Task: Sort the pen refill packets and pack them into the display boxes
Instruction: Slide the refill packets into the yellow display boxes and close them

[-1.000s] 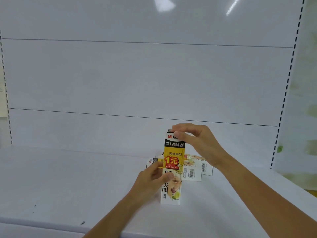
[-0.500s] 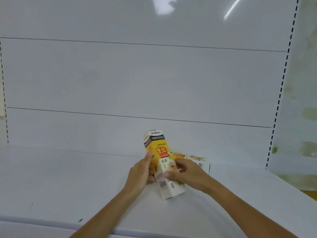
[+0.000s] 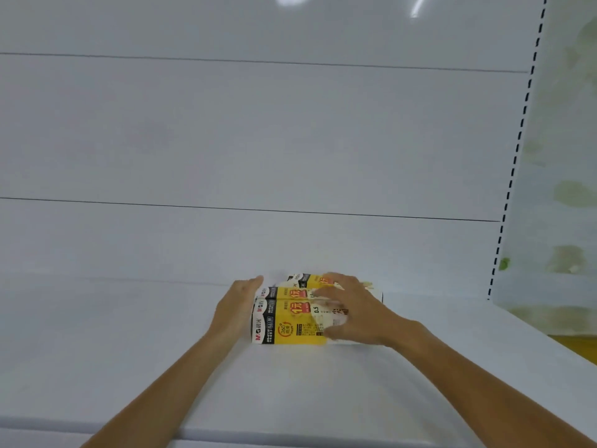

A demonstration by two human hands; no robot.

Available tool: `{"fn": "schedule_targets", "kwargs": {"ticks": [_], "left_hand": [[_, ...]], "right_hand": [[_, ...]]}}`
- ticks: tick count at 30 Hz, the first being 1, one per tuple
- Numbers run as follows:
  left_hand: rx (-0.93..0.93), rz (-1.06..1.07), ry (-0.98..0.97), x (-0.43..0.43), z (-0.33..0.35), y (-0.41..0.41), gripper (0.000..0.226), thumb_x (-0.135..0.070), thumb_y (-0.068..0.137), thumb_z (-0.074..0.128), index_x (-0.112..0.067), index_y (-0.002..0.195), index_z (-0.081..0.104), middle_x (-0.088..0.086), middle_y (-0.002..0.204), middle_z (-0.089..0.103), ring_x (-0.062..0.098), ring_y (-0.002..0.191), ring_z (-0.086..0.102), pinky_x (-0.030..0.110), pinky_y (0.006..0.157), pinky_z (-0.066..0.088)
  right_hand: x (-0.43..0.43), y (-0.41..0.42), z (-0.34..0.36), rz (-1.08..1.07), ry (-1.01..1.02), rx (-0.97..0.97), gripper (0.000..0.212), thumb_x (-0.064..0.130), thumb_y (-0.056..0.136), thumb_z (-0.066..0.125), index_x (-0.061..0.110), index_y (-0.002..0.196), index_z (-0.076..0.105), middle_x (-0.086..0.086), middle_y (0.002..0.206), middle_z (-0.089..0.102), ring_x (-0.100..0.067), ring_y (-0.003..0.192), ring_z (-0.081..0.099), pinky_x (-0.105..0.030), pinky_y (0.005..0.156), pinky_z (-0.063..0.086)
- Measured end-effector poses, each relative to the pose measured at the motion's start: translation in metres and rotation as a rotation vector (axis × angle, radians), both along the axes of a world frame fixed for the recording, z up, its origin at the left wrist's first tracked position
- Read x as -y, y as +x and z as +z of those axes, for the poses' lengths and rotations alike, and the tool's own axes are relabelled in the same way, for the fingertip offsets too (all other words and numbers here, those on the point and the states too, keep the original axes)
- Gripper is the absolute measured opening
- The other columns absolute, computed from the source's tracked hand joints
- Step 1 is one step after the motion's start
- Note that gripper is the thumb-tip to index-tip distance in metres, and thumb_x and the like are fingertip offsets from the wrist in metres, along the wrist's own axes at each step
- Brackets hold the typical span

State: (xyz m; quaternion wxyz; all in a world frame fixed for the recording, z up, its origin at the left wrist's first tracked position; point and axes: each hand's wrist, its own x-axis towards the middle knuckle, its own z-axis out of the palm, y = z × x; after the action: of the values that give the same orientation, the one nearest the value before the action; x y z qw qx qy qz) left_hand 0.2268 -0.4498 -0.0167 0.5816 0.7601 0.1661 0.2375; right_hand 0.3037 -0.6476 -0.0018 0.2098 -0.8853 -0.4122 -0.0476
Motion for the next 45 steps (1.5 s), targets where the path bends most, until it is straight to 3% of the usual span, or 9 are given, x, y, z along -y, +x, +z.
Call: {"fn": "schedule_targets", "kwargs": {"ticks": [3,10,13,15,19,26,31,39,45], "left_hand": [[-0.021,-0.138,-0.177,0.005,0.000,0.013,0.025,-0.037,0.092,0.048,-0.014,0.102,0.049,0.000,0.077,0.060,0.012,0.065,0.059,0.027,0.063,0.042],[-0.156,-0.211,0.124,-0.005,-0.008,0.030,0.048,-0.031,0.094,0.048,-0.022,0.140,0.036,0.001,0.128,0.053,0.002,0.086,0.057,0.019,0.067,0.042],[-0.105,-0.176,0.201,-0.004,-0.012,0.029,0.024,-0.030,0.095,0.047,-0.028,0.119,0.050,-0.015,0.094,0.058,-0.004,0.076,0.054,0.012,0.056,0.039],[-0.080,-0.144,0.255,-0.001,-0.012,0.028,0.012,-0.026,0.095,0.048,-0.034,0.088,0.052,-0.021,0.079,0.052,0.000,0.072,0.055,0.006,0.056,0.041],[-0.057,-0.094,0.307,-0.004,-0.016,0.027,0.011,-0.028,0.093,0.053,-0.036,0.086,0.051,-0.022,0.078,0.054,-0.009,0.065,0.055,0.009,0.062,0.043],[-0.055,-0.073,0.440,-0.007,-0.011,0.015,0.034,-0.038,0.090,0.056,-0.016,0.115,0.063,-0.006,0.094,0.067,0.006,0.072,0.064,0.019,0.056,0.047],[-0.057,-0.101,0.435,-0.007,-0.015,0.017,0.037,-0.040,0.091,0.054,-0.020,0.121,0.058,-0.008,0.105,0.064,0.007,0.092,0.063,0.025,0.079,0.052],[-0.138,-0.089,0.511,-0.010,-0.015,0.013,0.049,-0.052,0.089,0.047,-0.028,0.131,0.048,-0.008,0.115,0.062,0.011,0.096,0.061,0.035,0.088,0.050],[-0.187,-0.090,0.557,-0.009,-0.013,-0.002,0.056,-0.060,0.087,0.045,-0.031,0.136,0.045,-0.009,0.126,0.059,0.020,0.105,0.061,0.039,0.094,0.048]], "right_hand": [[0.003,0.013,-0.009,-0.091,-0.112,0.011,0.082,0.050,0.078,0.066,0.032,0.145,0.023,0.003,0.157,0.005,-0.016,0.144,0.000,-0.041,0.117,0.010],[0.001,0.028,-0.003,-0.102,-0.148,0.005,0.072,0.064,0.076,0.058,0.031,0.138,0.040,0.007,0.143,0.039,-0.015,0.135,0.030,-0.038,0.109,0.030],[0.004,0.032,0.008,-0.058,0.261,-0.282,0.030,0.048,0.088,0.052,0.026,0.105,0.062,0.011,0.108,0.061,0.000,0.096,0.060,-0.016,0.079,0.046],[0.007,0.053,0.013,-0.143,0.321,-0.139,0.027,0.040,0.089,0.057,0.023,0.109,0.061,0.008,0.118,0.058,-0.004,0.104,0.054,-0.025,0.089,0.044],[0.001,0.092,0.012,-0.249,0.073,-0.107,0.049,0.031,0.084,0.064,0.019,0.130,0.050,0.000,0.140,0.046,-0.018,0.129,0.041,-0.032,0.105,0.033],[0.001,0.113,0.010,-0.342,-0.063,-0.298,0.109,0.094,0.037,0.049,0.027,0.123,0.055,0.003,0.132,0.052,-0.020,0.121,0.047,-0.039,0.103,0.037],[0.001,0.113,0.004,-0.426,-0.007,-0.205,0.058,0.076,0.063,0.061,0.030,0.098,0.057,0.005,0.105,0.063,-0.016,0.098,0.058,-0.040,0.097,0.040],[-0.004,0.096,0.016,-0.461,-0.075,0.191,0.057,0.063,0.071,0.065,0.015,0.102,0.061,0.000,0.103,0.061,-0.016,0.094,0.057,-0.032,0.082,0.044],[0.007,0.089,0.009,-0.496,-0.074,-0.038,0.038,0.055,0.081,0.058,0.023,0.099,0.049,0.005,0.097,0.061,-0.014,0.085,0.055,-0.029,0.074,0.040]]}}
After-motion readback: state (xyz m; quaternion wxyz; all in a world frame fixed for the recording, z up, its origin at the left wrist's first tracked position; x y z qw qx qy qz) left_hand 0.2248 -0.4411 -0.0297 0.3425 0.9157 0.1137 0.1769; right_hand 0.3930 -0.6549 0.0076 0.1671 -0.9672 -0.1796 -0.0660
